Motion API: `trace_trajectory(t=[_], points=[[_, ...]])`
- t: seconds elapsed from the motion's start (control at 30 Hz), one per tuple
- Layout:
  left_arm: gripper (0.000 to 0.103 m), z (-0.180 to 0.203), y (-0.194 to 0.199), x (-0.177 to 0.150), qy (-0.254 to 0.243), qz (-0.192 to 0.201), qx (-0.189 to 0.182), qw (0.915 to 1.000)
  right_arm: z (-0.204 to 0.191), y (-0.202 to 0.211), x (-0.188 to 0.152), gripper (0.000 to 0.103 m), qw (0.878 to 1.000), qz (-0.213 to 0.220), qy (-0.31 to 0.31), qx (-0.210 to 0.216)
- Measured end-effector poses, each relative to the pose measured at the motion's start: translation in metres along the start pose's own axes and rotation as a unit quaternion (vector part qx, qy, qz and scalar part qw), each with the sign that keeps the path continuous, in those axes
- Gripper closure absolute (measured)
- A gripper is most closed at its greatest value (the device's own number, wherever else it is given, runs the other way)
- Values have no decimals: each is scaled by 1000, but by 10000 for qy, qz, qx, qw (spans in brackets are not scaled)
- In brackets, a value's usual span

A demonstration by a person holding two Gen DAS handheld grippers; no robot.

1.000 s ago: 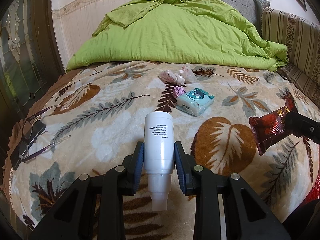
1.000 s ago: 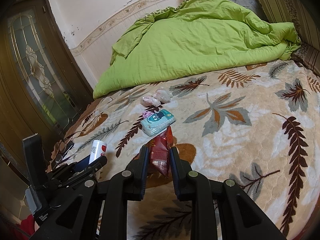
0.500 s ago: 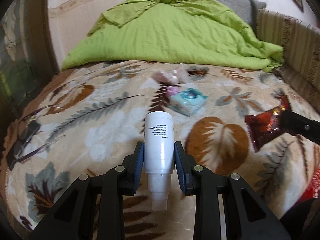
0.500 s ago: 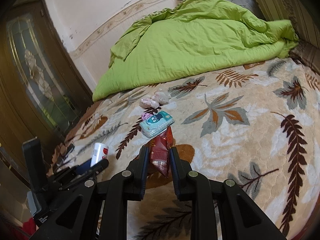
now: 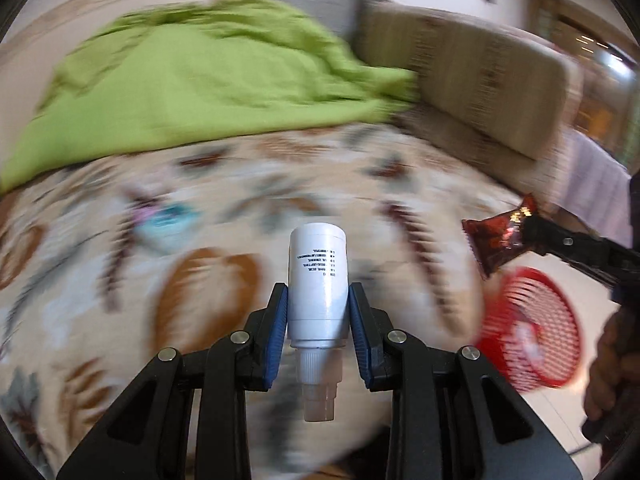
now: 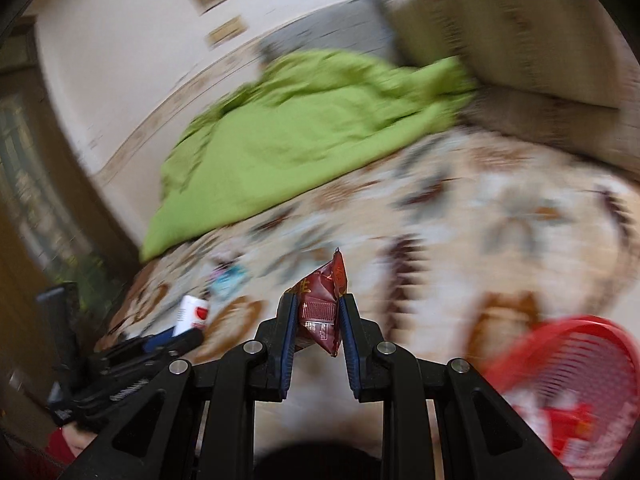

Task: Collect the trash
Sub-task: 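Carry the white bottle and red wrapper over the red mesh basket, then open both tools to drop the bottle and wrapper into the basket, then move both open tools back over the remaining trash on the bed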

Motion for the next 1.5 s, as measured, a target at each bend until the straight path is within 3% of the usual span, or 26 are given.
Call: trace_trajectory(t=[0.13, 0.23, 0.4, 0.43, 0.47, 0.5, 0.63, 0.67, 0.83, 1.07, 1.33, 1.5], points=[[74, 79, -11, -7, -372, -536, -869, 9941, 61, 58, -17, 80, 9961, 43, -494, -732], [74, 136, -24, -19, -580, -1015, -1414, 9830, 94, 88, -30, 80, 9902, 19, -735, -1190], [74, 208, -52, -45, -967, -1530, -1814, 9666, 126, 107, -50, 78, 9824, -159, -928, -1615], [72, 215, -56, -49, -1013, -1598, -1856, 9642, 130, 107, -53, 75, 9814, -222, -942, -1657], [59, 227, -64, -57, -1107, -1749, -1884, 9600, 137, 109, -56, 59, 9805, -264, -978, -1682], [53, 230, -70, -61, -1131, -1819, -1817, 9597, 140, 111, -57, 43, 9789, -264, -1019, -1750], [51, 214, -71, -56, -989, -1849, -1762, 9618, 141, 117, -49, 40, 9788, -84, -883, -1848], [51, 206, -69, -52, -949, -1753, -1667, 9656, 139, 115, -46, 40, 9803, -47, -847, -1783], [50, 151, -53, -31, -640, -1421, -1328, 9788, 114, 81, -26, 40, 9900, 10, -753, -1192], [50, 48, -30, -7, -195, -815, -430, 9956, 33, 8, 2, 39, 9991, -292, -179, -230], [50, -73, -22, 19, 697, -580, 360, 9952, -61, -73, 16, 37, 9955, -642, 475, 505], [50, -133, -32, 45, 931, -448, 877, 9908, -93, -128, 10, 36, 9917, -924, 594, 670]])
Point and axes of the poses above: each gripper's, at about its wrist camera, not at the fingertips, and y roughly against the way its jaws point, z to its right, x to its top, the point moved 4 cm from there along -y, roughly the way its jaws point, and after that the axes turned 14 degrees about y, right-handed, at the moved point
